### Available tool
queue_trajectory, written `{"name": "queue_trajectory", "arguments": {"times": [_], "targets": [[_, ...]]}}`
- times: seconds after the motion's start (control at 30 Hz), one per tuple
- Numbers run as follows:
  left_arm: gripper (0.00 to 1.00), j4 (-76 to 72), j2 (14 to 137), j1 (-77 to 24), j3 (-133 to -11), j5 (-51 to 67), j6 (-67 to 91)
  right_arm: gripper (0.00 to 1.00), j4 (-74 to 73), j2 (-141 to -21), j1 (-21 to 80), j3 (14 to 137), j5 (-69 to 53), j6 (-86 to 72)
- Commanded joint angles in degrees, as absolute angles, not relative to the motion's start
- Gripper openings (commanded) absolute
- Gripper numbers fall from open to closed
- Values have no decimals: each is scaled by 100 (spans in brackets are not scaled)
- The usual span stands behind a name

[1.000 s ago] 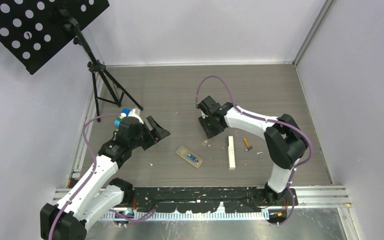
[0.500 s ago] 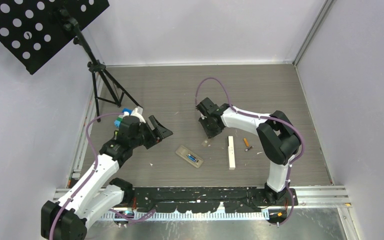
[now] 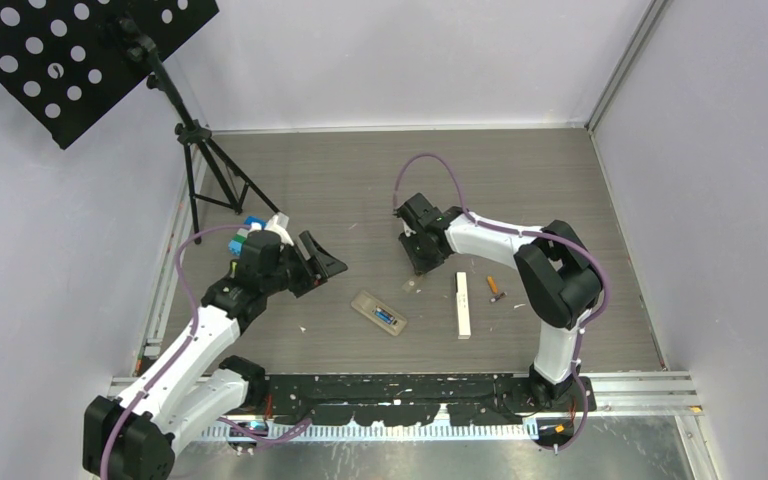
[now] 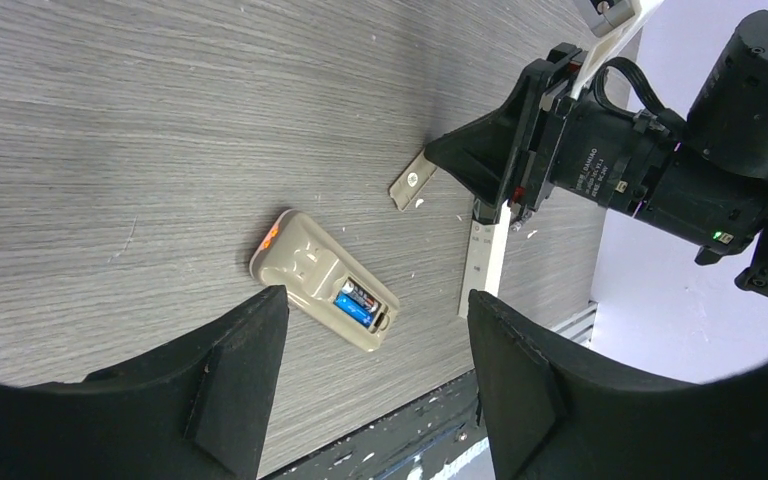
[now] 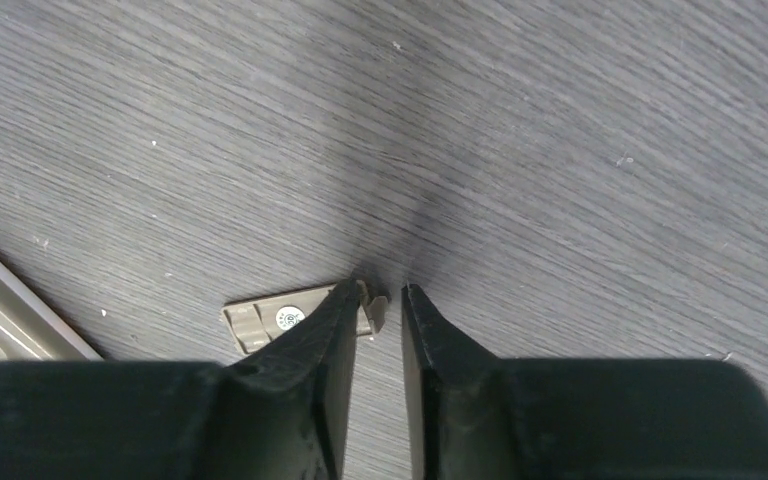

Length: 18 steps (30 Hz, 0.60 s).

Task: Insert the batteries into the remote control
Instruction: Pick up the battery cover at the center of the board.

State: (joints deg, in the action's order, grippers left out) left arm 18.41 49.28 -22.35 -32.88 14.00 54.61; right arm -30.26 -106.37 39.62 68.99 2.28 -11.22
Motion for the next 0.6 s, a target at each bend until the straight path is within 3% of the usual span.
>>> {"name": "queue_trajectory", "arguments": {"times": [0.0, 0.13, 0.33, 0.4, 0.57], "targets": [[68, 1445, 4992, -2197, -3285, 1567, 5426, 32, -3005, -10430, 3946, 6791, 270, -1186], [68, 1372, 5067, -2197, -3300, 1629, 5449, 32, -3026, -10436, 3946, 6777, 166, -1147], [67, 1294, 5106, -2197, -3278, 1760, 5458, 5, -2975, -10439, 3946, 6741, 130, -1136], [67, 1195, 5110, -2202, -3257, 1870, 5458, 1, -2910, -10351, 3946, 6722, 204, -1223], [71, 771, 5177, -2210, -3165, 2209, 5449, 0, -2700, -9816, 3951, 6649, 281, -1550]]}}
